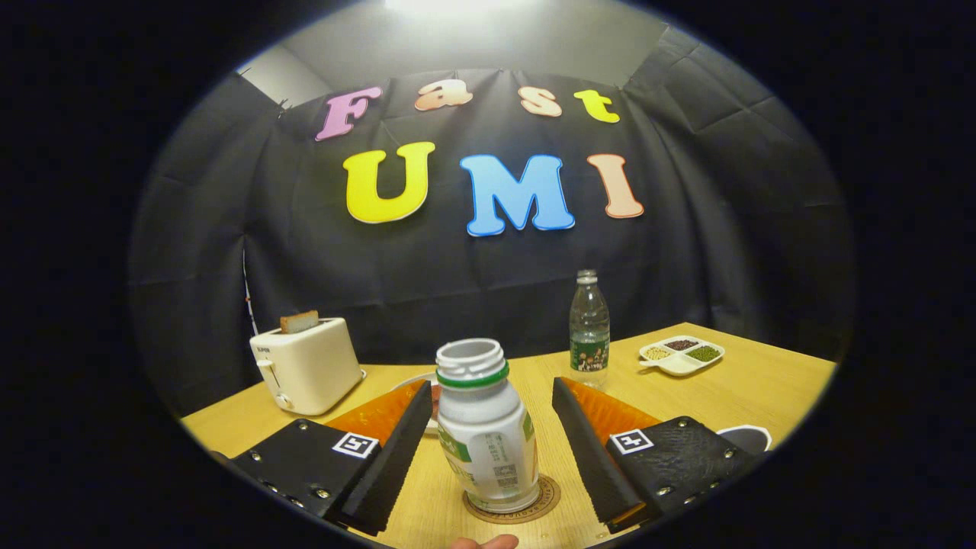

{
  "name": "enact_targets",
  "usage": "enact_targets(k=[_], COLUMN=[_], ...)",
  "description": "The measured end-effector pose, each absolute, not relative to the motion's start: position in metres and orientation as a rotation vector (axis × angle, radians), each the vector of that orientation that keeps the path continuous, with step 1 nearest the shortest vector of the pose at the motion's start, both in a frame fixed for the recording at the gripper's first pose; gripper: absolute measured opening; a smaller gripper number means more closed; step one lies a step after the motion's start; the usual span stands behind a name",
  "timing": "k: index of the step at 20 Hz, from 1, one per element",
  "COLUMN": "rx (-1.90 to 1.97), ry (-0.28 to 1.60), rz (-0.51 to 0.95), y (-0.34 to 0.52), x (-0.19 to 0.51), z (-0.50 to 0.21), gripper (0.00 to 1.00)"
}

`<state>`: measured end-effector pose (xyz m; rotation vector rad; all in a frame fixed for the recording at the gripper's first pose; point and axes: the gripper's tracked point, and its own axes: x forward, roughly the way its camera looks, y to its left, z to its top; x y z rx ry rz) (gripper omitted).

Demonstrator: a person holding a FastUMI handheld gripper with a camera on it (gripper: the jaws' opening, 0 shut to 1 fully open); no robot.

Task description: Take the bottle from table, then pour the juice into the cup, finally place the bottle on the coaster

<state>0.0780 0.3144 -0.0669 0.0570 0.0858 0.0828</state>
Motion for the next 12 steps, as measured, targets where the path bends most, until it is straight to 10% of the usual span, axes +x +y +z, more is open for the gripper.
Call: enact_targets(k=[12], rx=[0.057], ry=[-0.080], rz=[0.122], y=[0.317], x=[0.041], z=[0.043], gripper=[0.95])
